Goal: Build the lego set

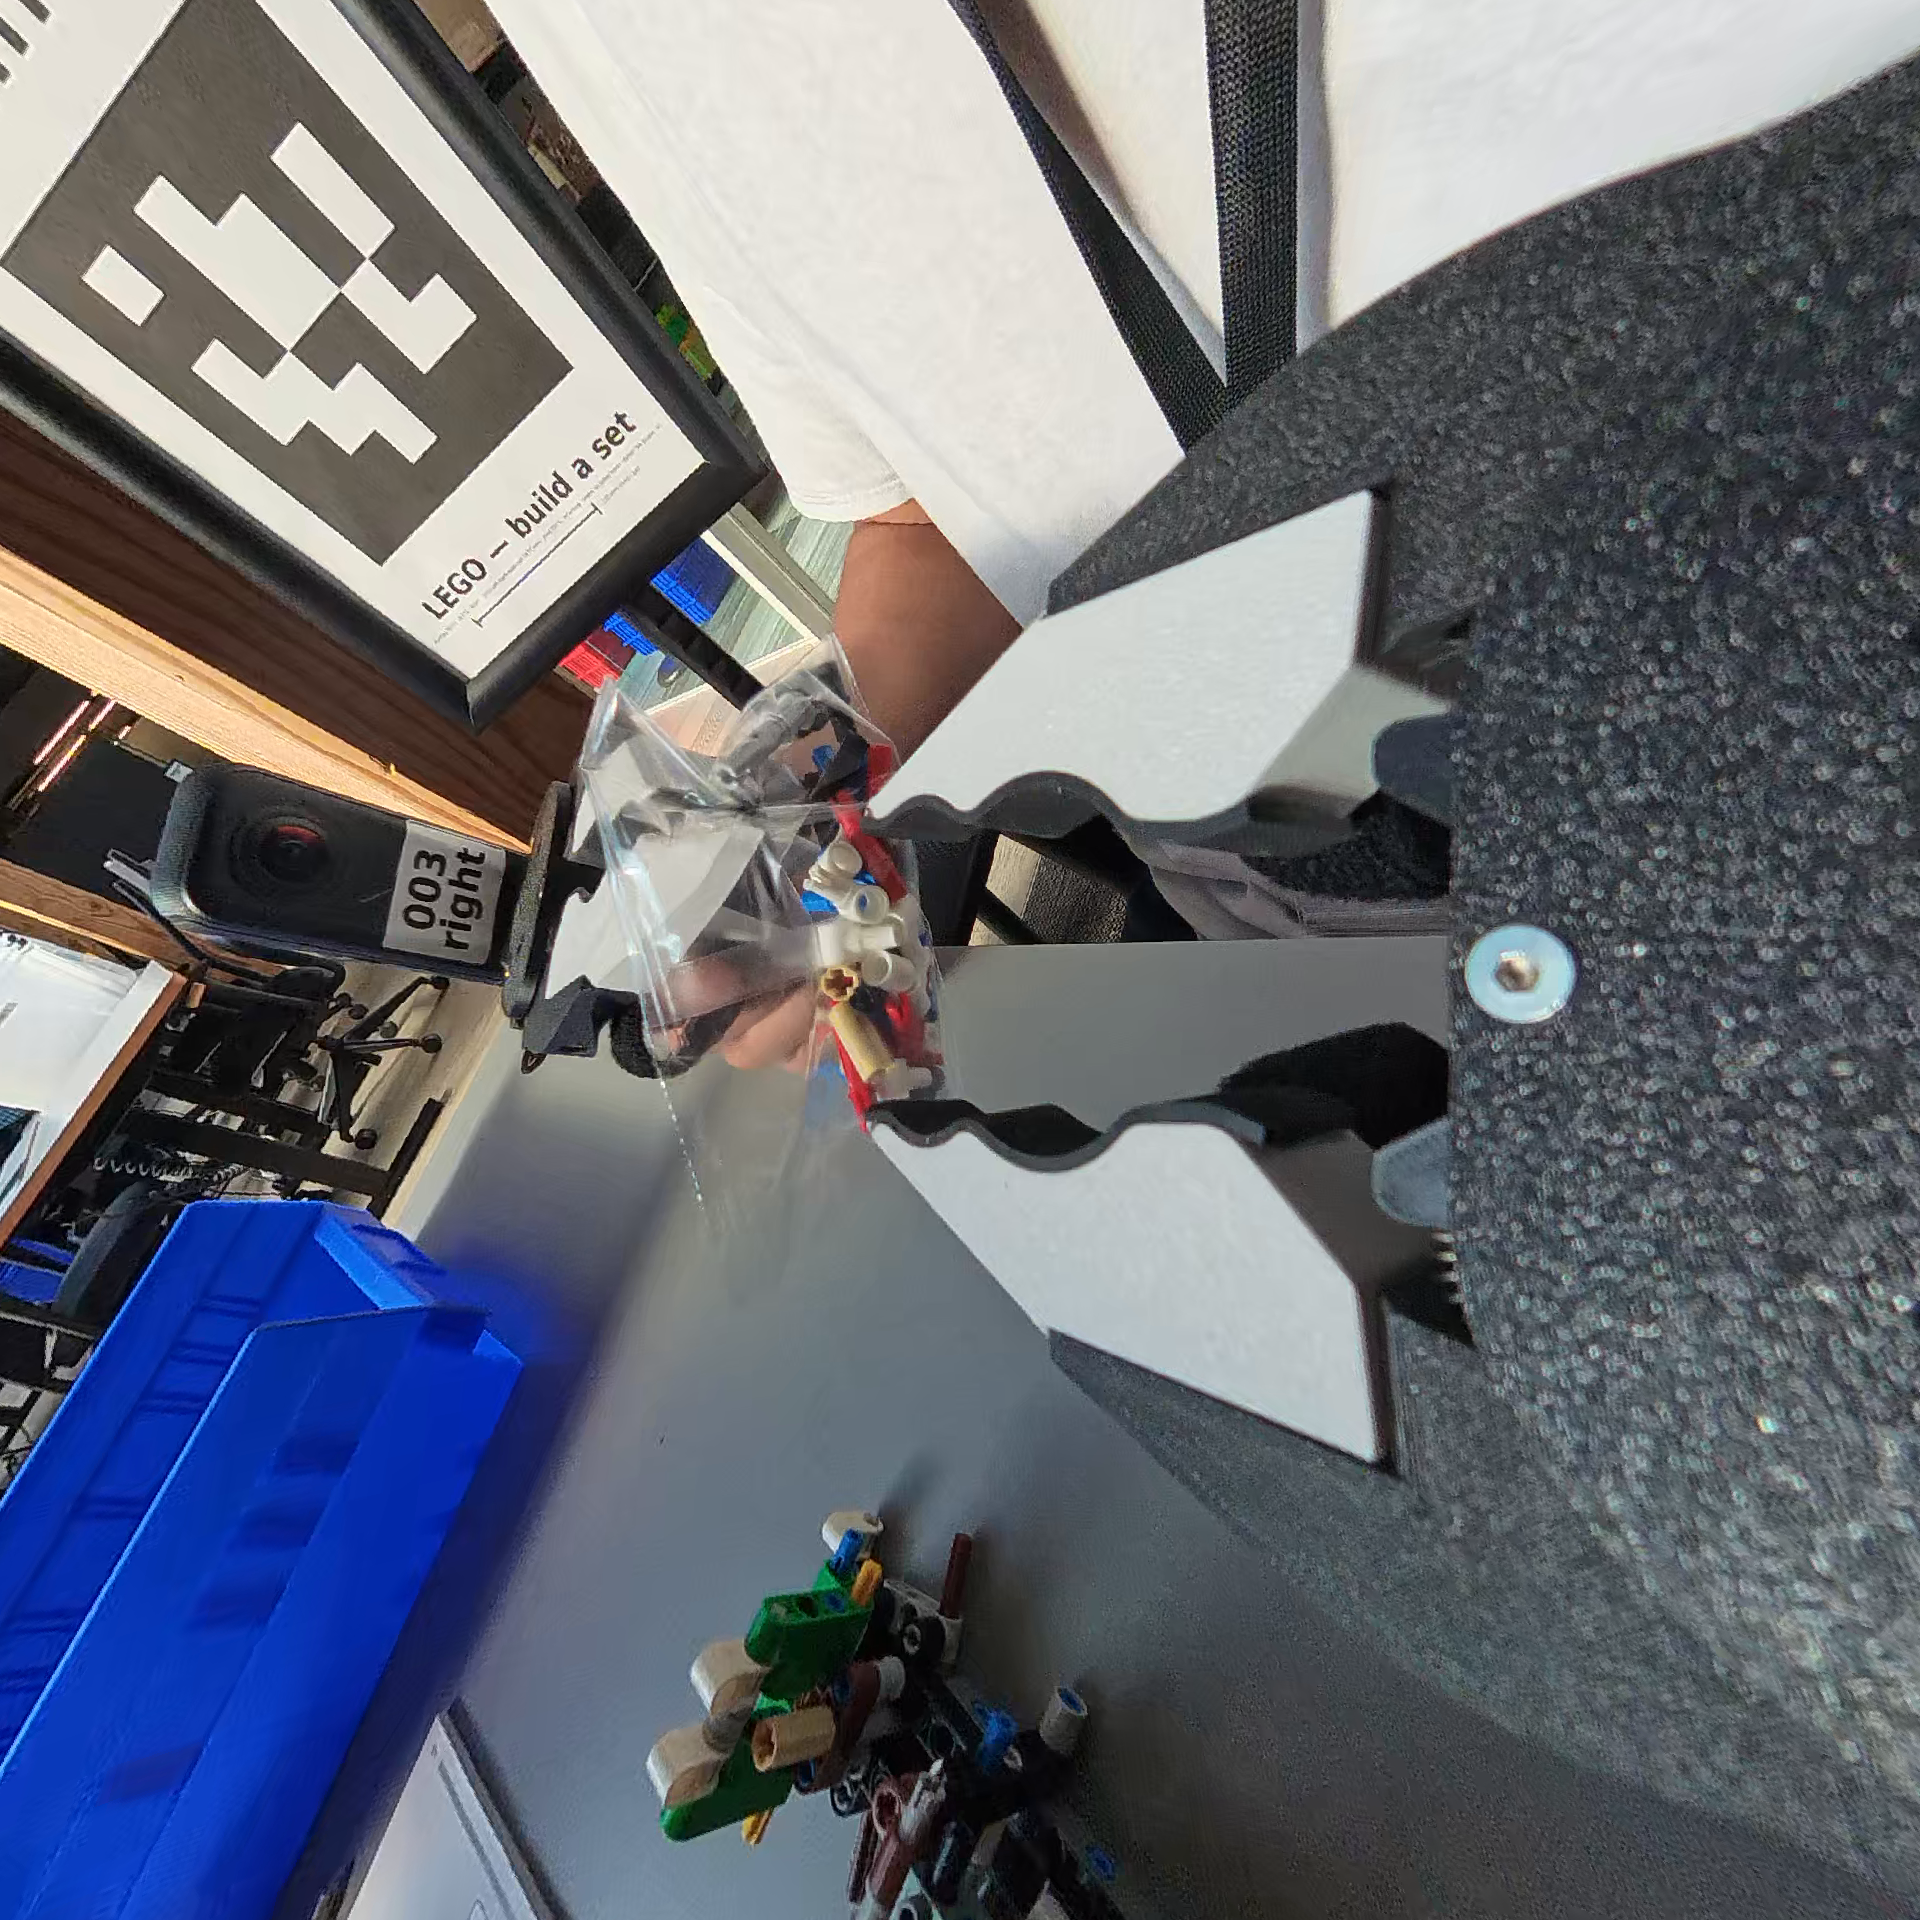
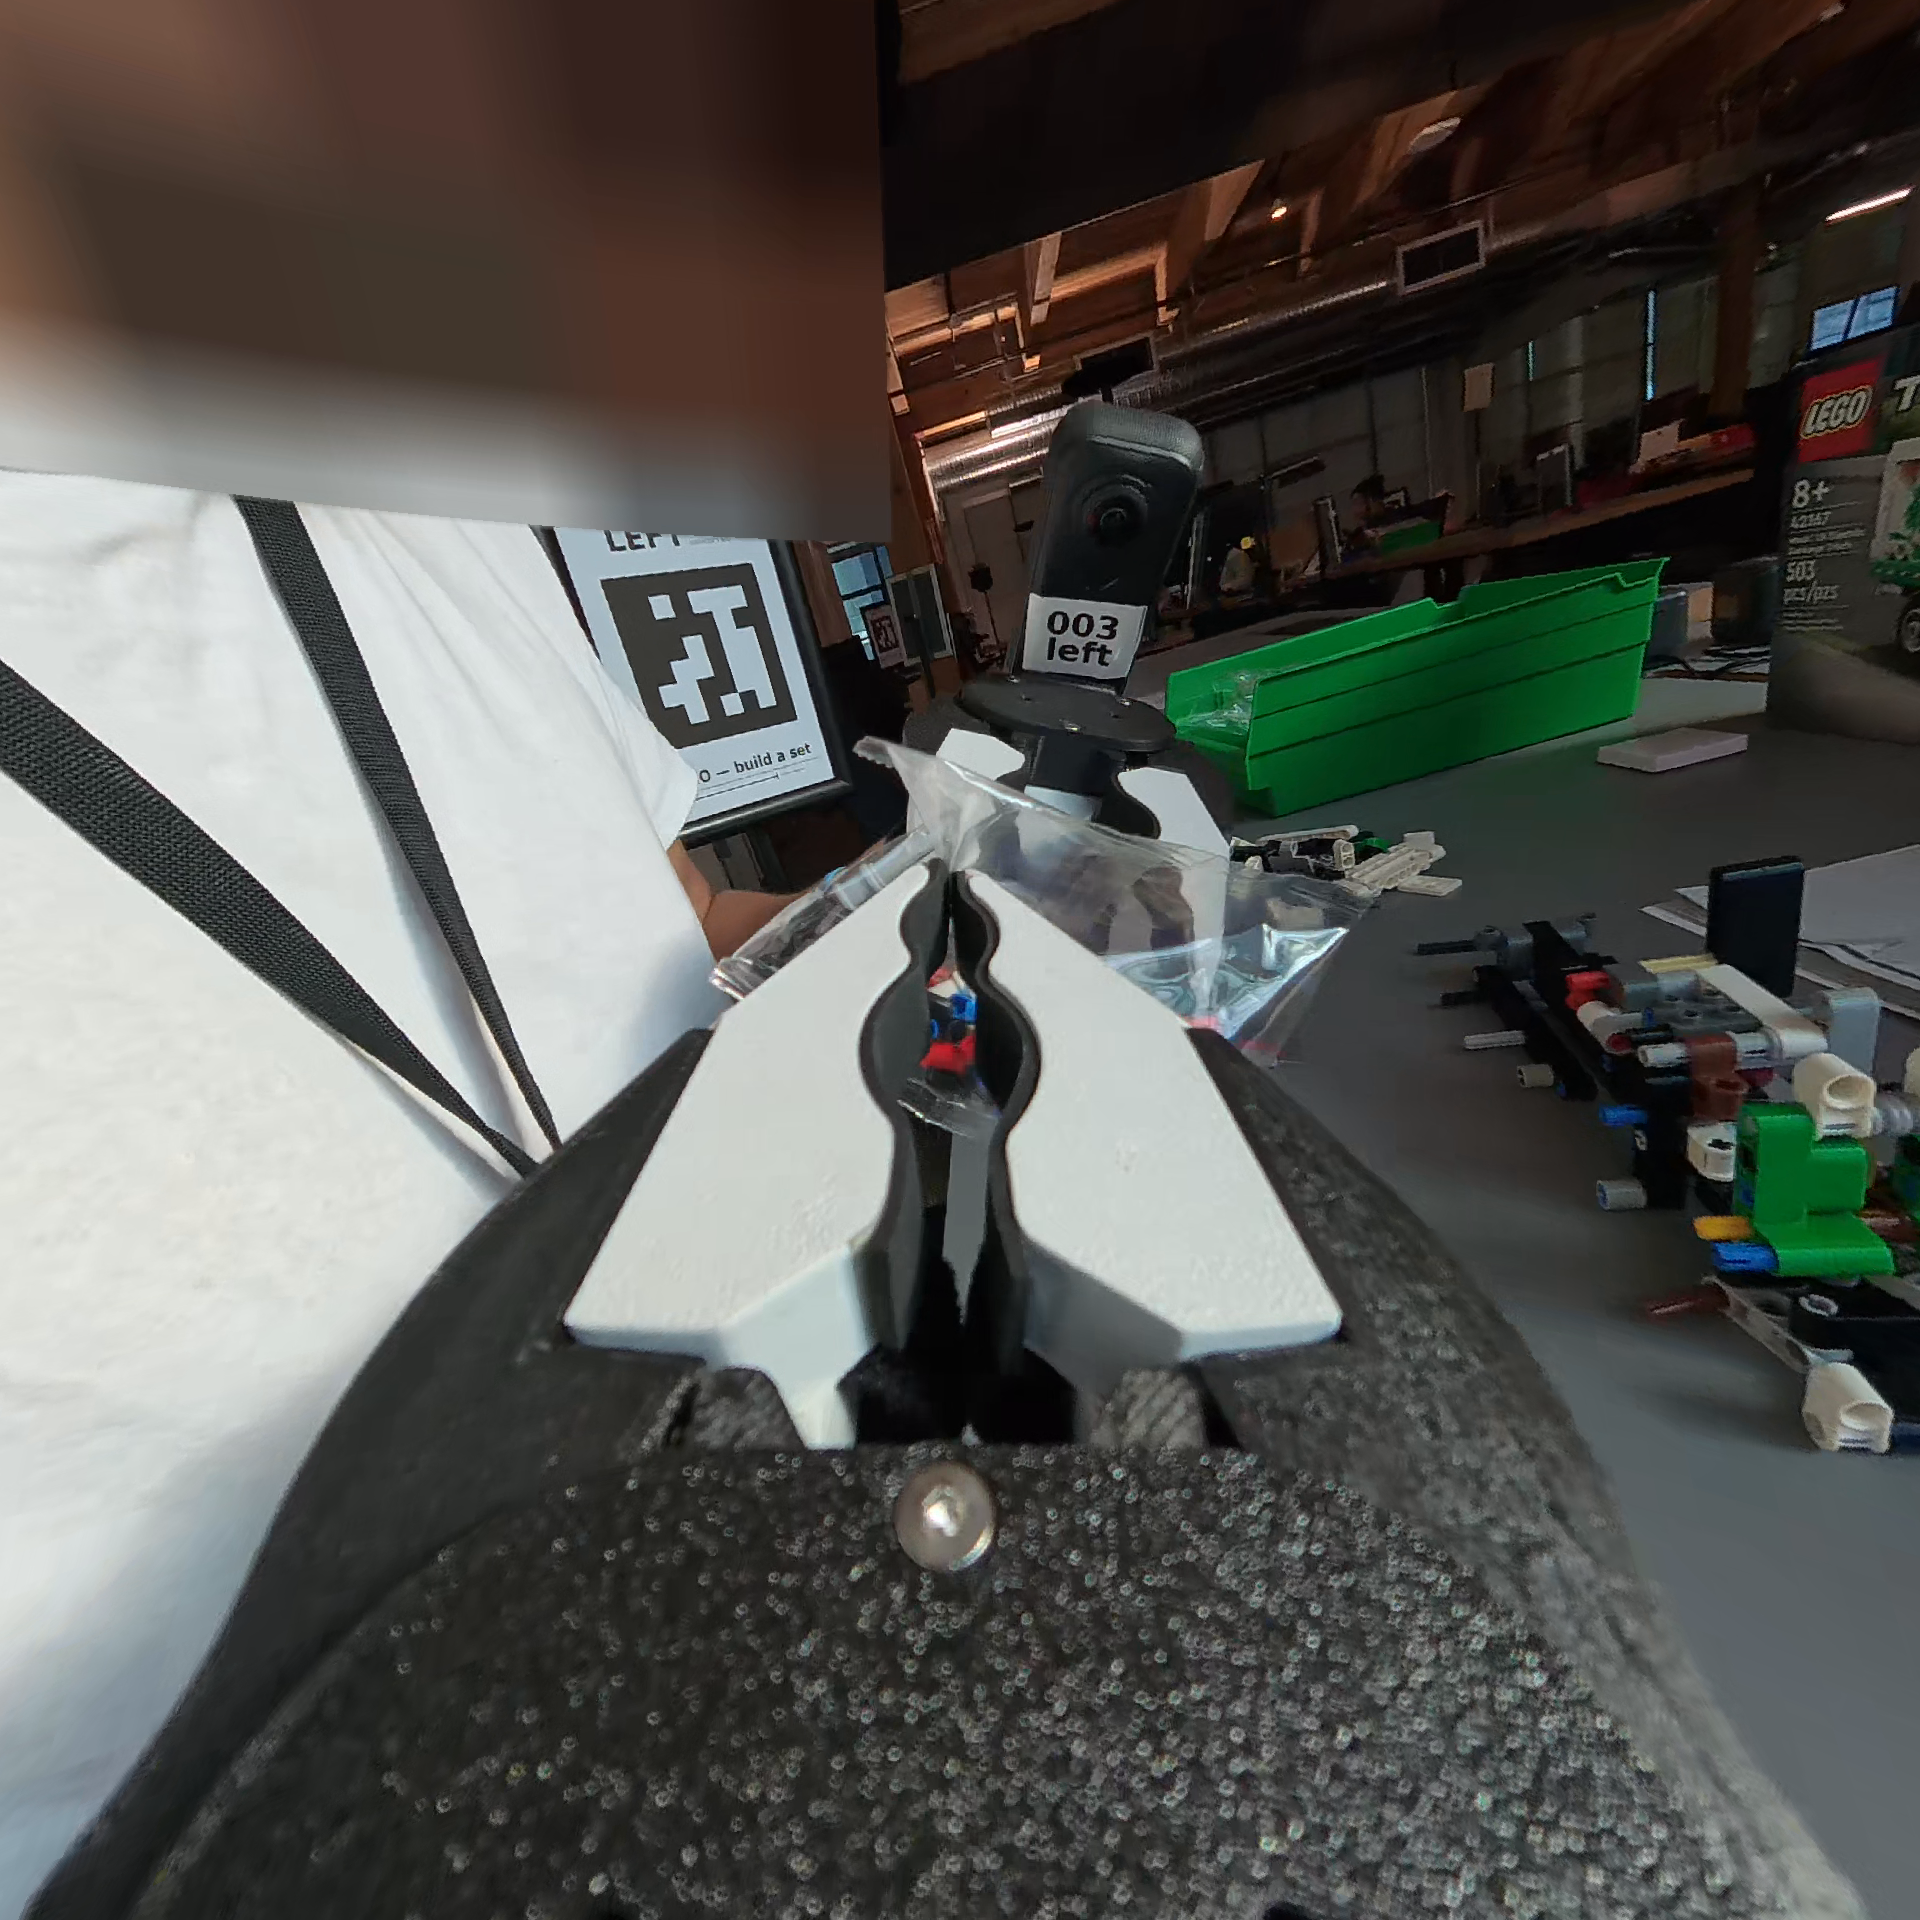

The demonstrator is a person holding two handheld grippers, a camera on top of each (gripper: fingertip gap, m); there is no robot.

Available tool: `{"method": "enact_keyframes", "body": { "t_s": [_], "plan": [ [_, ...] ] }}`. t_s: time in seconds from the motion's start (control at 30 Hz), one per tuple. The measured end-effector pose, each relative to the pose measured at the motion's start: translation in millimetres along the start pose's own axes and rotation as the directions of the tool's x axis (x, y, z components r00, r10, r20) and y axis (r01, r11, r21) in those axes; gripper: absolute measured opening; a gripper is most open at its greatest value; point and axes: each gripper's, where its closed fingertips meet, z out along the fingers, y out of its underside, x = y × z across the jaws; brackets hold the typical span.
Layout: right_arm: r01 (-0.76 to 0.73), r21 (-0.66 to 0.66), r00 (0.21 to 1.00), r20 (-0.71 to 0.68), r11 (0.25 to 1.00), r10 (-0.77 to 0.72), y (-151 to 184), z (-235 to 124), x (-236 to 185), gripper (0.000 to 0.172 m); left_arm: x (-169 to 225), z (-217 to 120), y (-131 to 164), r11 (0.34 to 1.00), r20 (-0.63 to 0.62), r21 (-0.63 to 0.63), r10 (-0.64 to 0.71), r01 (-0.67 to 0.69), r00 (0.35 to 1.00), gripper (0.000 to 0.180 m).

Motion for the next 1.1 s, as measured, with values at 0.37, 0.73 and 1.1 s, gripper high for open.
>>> {"method": "enact_keyframes", "body": {
  "t_s": [0.37,0.73,1.1],
  "plan": [
    [-0.064,-0.026,0.995,0.074,0.998,0.065,6,3,-6,0.0,15,6,-6,0.997,-0.13,0.028,-0.065,0.07,0.989,0.024],
    [-0.098,0.002,0.973,0.208,0.995,0.096,2,6,-24,0.0,22,9,11,0.995,-0.185,-0.003,-0.101,0.102,0.977,0.032],
    [-0.149,-0.05,0.944,0.289,0.988,0.157,10,11,-35,0.0,49,12,0,0.99,-0.369,0.096,-0.066,0.108,0.927,0.0]
  ]
}}
